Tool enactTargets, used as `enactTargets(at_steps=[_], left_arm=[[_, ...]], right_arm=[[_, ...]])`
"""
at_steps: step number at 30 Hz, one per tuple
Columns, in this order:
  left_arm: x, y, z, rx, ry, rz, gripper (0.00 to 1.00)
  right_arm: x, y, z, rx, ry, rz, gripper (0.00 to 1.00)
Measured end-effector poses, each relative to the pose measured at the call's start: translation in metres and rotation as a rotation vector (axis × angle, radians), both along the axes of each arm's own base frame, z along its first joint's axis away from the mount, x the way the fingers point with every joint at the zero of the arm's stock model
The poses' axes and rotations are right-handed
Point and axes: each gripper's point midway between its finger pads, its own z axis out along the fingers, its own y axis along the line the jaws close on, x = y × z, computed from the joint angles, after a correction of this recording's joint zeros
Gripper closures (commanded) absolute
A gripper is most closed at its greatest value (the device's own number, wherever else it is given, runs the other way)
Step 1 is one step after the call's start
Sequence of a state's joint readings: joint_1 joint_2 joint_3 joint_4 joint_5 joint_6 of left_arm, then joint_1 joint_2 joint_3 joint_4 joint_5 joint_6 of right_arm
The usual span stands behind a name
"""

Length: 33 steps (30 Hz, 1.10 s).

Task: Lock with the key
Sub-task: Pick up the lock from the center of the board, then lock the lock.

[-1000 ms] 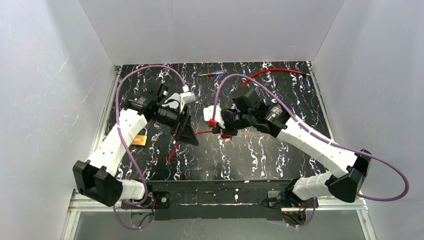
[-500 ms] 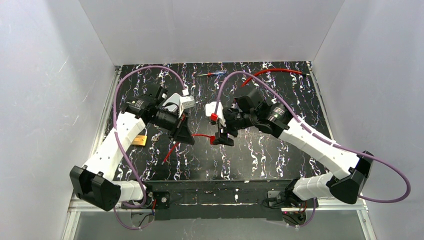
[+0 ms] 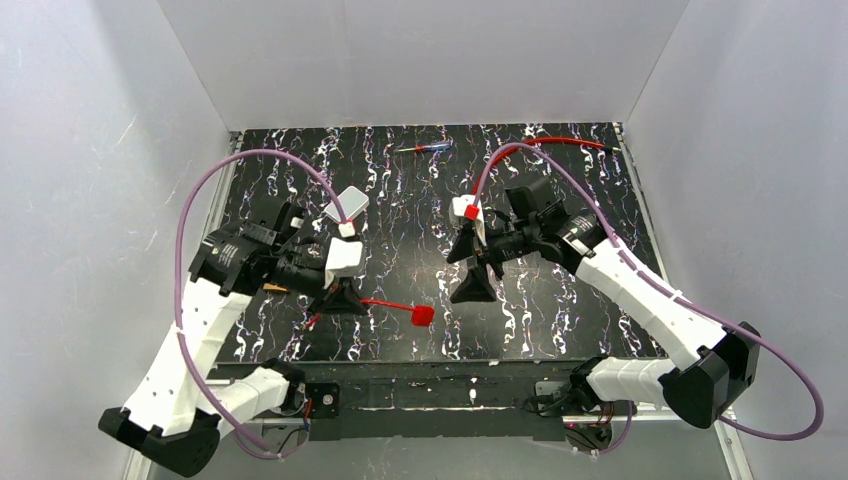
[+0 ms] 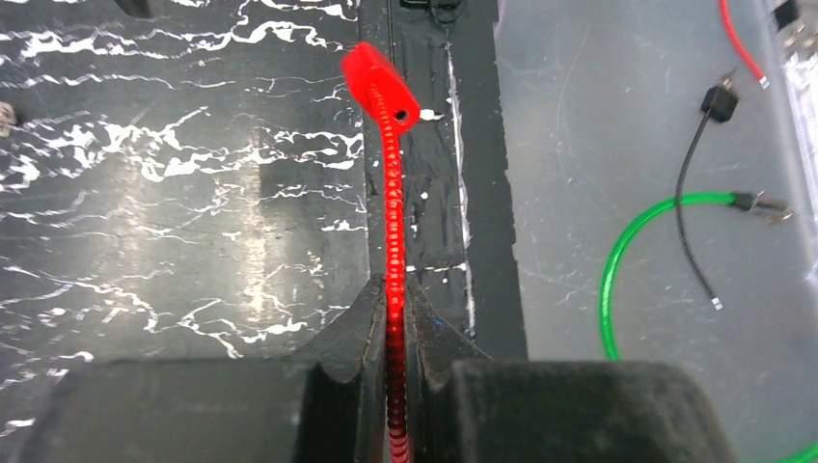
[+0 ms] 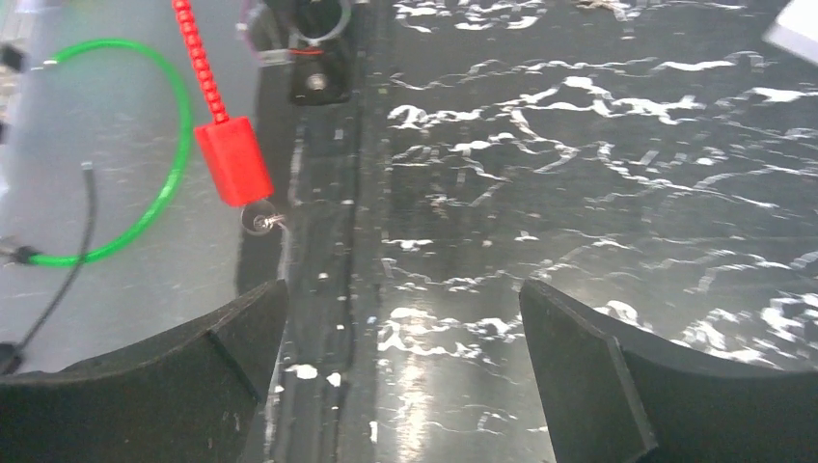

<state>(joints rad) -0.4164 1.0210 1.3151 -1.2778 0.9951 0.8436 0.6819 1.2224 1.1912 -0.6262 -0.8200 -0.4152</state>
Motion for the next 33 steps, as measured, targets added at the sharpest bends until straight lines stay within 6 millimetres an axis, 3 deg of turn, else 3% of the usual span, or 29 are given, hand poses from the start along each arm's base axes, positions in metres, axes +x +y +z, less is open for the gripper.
enactTargets(at_steps=[10, 14, 23, 26, 33], left_arm=[[-0.008, 0.009, 0.004, 0.079, -0.201, -0.109, 1.00], [0.001, 0.006, 0.005, 0.087, -0.243, -0.102, 1.00], [0.025, -0.006, 0.009, 0.074, -0.279, -0.049, 1.00], [0.032, -0.009, 0.010, 0.072, -0.274, -0.032, 1.00], [0.038, -0.013, 0.012, 0.062, -0.270, -0.004, 1.00]], right_arm=[[-0.042, 0.012, 0.016, 0.111, 0.136, 0.176, 0.06], [-0.058, 0.019, 0.014, 0.116, 0.180, 0.238, 0.08], [-0.073, 0.033, 0.001, 0.094, 0.237, 0.289, 0.14], [-0.077, 0.037, -0.005, 0.079, 0.258, 0.302, 0.20], [-0.078, 0.041, -0.008, 0.076, 0.264, 0.312, 0.50]])
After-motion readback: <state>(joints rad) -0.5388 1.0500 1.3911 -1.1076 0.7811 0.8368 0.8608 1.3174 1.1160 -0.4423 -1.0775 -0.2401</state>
